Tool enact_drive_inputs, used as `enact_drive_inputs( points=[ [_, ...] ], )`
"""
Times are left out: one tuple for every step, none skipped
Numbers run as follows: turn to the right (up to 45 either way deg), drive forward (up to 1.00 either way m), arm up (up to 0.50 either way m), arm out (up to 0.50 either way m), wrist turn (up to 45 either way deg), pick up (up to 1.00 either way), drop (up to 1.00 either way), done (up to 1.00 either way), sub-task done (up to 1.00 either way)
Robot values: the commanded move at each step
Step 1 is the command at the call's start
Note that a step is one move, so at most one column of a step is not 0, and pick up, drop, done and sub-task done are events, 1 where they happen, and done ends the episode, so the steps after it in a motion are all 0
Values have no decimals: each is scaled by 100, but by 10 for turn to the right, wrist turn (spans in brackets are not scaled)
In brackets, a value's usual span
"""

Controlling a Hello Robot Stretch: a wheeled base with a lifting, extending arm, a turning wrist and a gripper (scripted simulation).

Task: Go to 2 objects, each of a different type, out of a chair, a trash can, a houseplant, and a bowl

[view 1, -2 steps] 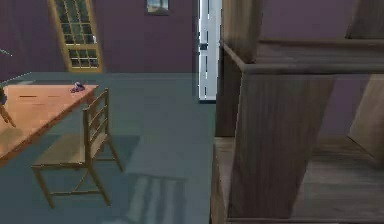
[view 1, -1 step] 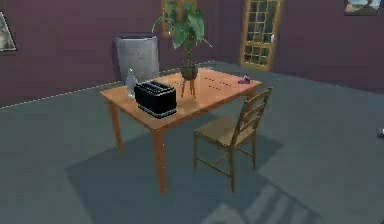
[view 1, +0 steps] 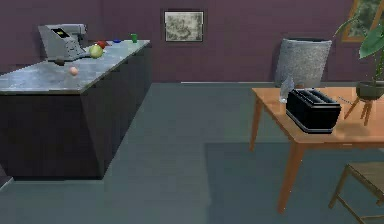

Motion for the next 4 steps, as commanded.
enact_drive_inputs(
  points=[
    [0,60,0,0,0,0,0,0,0],
    [450,0,0,0,0,0,0,0,0],
    [450,0,0,0,0,0,0,0,0],
    [180,0,0,0,0,0,0,0,0]
  ],
)
